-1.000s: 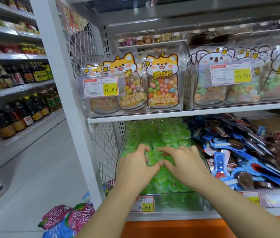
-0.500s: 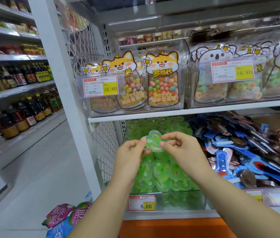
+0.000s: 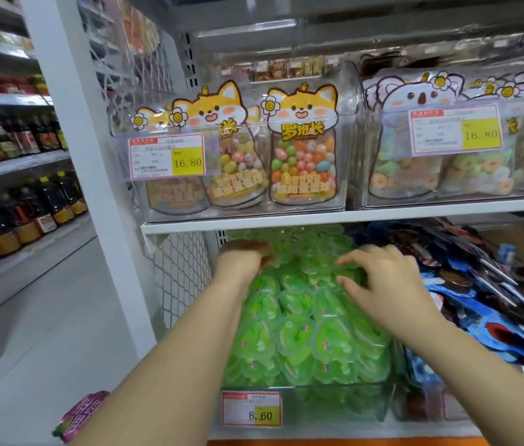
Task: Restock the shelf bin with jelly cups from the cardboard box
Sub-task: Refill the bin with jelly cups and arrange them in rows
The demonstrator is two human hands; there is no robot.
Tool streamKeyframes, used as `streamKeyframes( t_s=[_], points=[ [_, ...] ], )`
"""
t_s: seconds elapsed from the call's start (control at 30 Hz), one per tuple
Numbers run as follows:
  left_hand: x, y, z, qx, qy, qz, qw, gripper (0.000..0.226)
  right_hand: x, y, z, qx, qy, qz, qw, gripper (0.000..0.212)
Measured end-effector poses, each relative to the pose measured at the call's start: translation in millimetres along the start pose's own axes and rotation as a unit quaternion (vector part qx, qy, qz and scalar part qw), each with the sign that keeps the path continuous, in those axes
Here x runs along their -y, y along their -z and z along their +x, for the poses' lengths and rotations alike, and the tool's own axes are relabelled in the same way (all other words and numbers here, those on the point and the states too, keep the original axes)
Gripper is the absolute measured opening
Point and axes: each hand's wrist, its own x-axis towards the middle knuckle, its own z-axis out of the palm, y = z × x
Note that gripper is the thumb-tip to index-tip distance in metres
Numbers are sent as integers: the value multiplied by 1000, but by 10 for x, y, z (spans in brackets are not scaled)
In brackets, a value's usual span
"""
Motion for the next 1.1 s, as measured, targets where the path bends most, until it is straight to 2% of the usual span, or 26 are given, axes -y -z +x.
streamKeyframes(
  t_s=[0.07,0.17,0.47,0.53,0.67,0.77,0.87,1.0,1.1],
  points=[
    [-27,-83,136,9,9,93,996,29,-23,-56,40,-6,5,12,1000,25],
    [-40,-131,302,7,22,151,988,27,-51,-114,102,-16,2,12,1000,24],
    [25,-199,380,12,39,62,997,28,-63,-221,144,-19,11,15,1000,26],
    [45,-212,371,12,40,75,996,29,-70,-225,145,-17,10,15,1000,26],
    [47,-210,416,21,46,130,990,48,-69,-220,150,-9,8,21,1000,26],
    [29,-197,398,17,34,194,980,31,-76,-208,143,-11,9,27,1000,25],
    [25,-210,398,18,6,208,978,15,-79,-195,132,-8,9,22,1000,25],
    [42,-212,410,14,-3,200,980,18,-85,-183,129,-7,11,19,1000,25],
    [77,-192,469,1,-9,152,988,20,-86,-182,113,-27,24,26,999,22]
  ],
)
